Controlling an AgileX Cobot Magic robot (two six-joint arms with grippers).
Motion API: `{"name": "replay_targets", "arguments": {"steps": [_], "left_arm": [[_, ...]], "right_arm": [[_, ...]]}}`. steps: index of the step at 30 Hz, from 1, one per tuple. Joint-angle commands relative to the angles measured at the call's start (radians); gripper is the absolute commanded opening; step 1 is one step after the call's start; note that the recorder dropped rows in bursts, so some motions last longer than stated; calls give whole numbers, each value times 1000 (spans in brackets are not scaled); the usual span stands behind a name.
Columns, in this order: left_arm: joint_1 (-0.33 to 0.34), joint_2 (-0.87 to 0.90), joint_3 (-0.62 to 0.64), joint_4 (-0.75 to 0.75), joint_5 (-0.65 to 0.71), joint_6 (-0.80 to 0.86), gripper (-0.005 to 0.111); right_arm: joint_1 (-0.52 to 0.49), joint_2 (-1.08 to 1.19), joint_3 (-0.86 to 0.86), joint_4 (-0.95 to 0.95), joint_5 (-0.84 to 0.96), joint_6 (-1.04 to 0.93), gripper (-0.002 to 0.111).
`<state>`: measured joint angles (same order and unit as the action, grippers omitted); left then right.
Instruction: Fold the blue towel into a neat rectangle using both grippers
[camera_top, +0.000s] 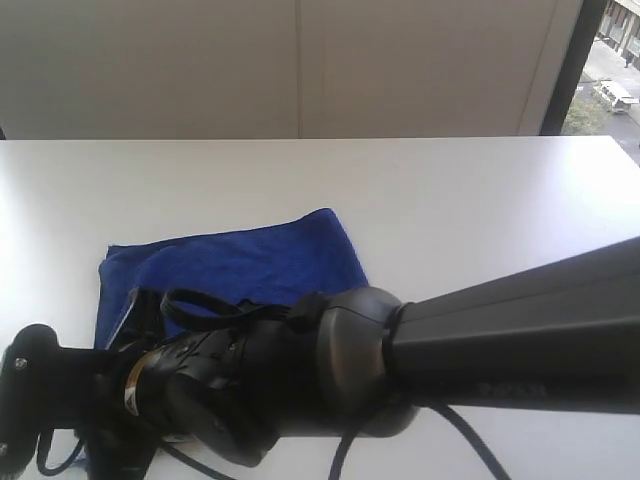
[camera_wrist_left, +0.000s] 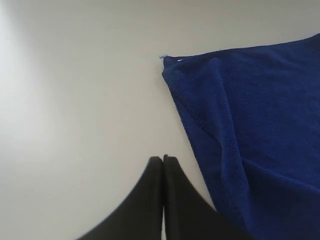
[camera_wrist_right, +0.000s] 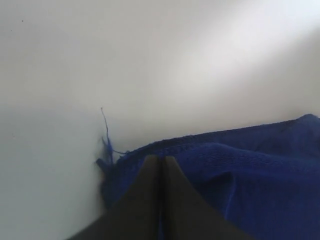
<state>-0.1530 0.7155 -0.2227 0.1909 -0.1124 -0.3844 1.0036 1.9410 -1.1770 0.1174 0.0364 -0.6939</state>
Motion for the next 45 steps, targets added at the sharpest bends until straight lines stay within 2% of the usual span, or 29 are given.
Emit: {"name": "replay_targets", "arguments": {"steps": [1,5,9,12,18,21,25,27,28,31,35,38,40,45], "left_arm": [[2,-6,0,5,1,-2,0],[2,-6,0,5,4,-3,0],[2,8,-13,-4,-17,-59,0],[2,65,-111,-2,47,-69,0],[2,352,-442,-1,331,65,0],[2,522,-642,-141,540,318,0],[46,788,-915,-598,912,899,0],[79,885,-996,-695,988,985,0],[103,953,-1053,-705,1000,989,0],[143,1044,-1107,-703,966,986,0],[153,1115,-1117,-684,830,995,0],[151,1156,-1117,-703,741,1062,0],[151,1183,-1117,-714,689,1065,6],[151,1252,-1117,-712,642,1073,36]], "right_arm": [[11,-3,-4,4,-27,19,0],[-44,-48,-36,4,32,22,0],[-161,-105,-74,4,167,154,0],[-263,-130,-76,2,296,186,0],[-412,-138,-76,3,480,201,0],[-445,-136,-66,3,507,201,0],[-457,-136,-43,3,488,201,0],[-457,-136,-29,3,489,201,0],[-457,-136,-21,3,489,201,0],[-457,-136,-3,0,503,201,0],[-457,-136,14,-3,480,201,0],[-457,-136,14,-3,472,201,0],[-457,-136,14,-3,462,201,0],[-457,-136,14,-3,453,201,0]]}}
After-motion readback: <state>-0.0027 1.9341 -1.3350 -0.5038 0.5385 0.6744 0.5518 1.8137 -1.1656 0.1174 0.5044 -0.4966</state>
